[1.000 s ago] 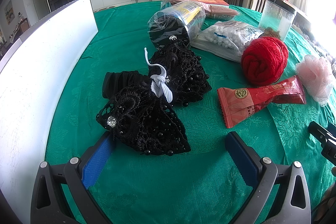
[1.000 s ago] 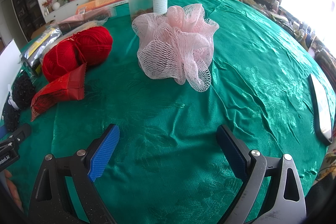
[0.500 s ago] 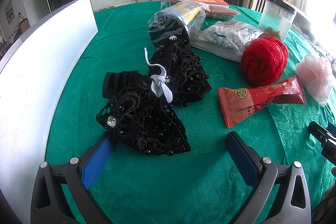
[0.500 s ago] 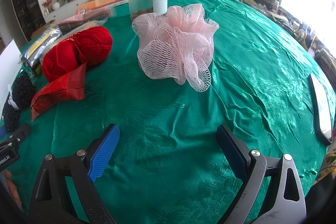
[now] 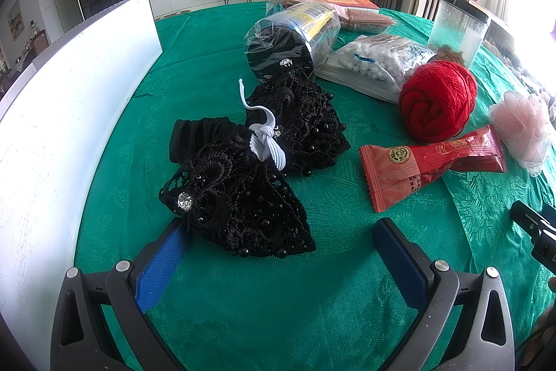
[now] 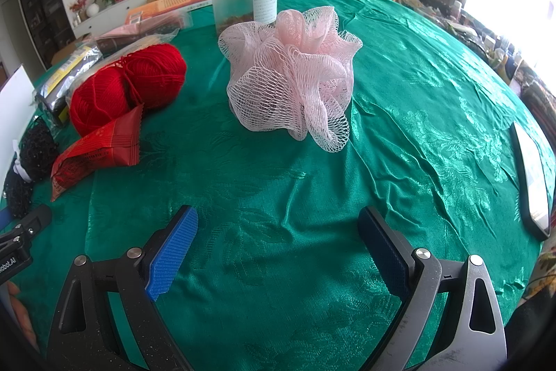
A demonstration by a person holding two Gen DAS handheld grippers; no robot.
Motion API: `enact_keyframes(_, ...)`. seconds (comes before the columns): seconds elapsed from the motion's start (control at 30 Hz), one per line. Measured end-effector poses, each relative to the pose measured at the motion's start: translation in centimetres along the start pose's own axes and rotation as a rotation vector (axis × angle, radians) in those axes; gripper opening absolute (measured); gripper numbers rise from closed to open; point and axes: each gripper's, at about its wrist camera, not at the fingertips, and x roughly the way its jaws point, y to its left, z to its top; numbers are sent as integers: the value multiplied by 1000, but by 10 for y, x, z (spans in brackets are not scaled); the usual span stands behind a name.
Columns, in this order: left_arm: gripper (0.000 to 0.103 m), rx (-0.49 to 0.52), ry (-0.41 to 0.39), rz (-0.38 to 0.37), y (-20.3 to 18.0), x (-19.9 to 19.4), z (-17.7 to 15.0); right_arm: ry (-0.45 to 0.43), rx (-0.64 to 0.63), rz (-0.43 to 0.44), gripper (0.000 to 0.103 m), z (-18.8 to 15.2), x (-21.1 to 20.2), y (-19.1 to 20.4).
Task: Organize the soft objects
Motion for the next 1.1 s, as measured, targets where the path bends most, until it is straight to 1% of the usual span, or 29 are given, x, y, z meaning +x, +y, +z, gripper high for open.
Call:
enact_keyframes(0.9, 103, 5, 5, 2, 0, 0, 0, -1, 0, 0, 95, 0, 0, 0)
enact_keyframes(0.93, 103, 18, 13, -6, -1, -2, -2, -1, 0, 0, 95, 0, 0, 0)
enact_keyframes(1.0, 103, 58, 58, -41, 0, -6, -5, -1, 0, 0, 95, 0, 0, 0)
enact_keyframes(1.03, 103, 73, 79, -66, 2, -12, -9, -1, 0, 0, 95, 0, 0, 0)
enact_keyframes(1.1, 103, 79, 92, -122, 12, -26, -15, -1, 0, 0, 95, 0, 0, 0)
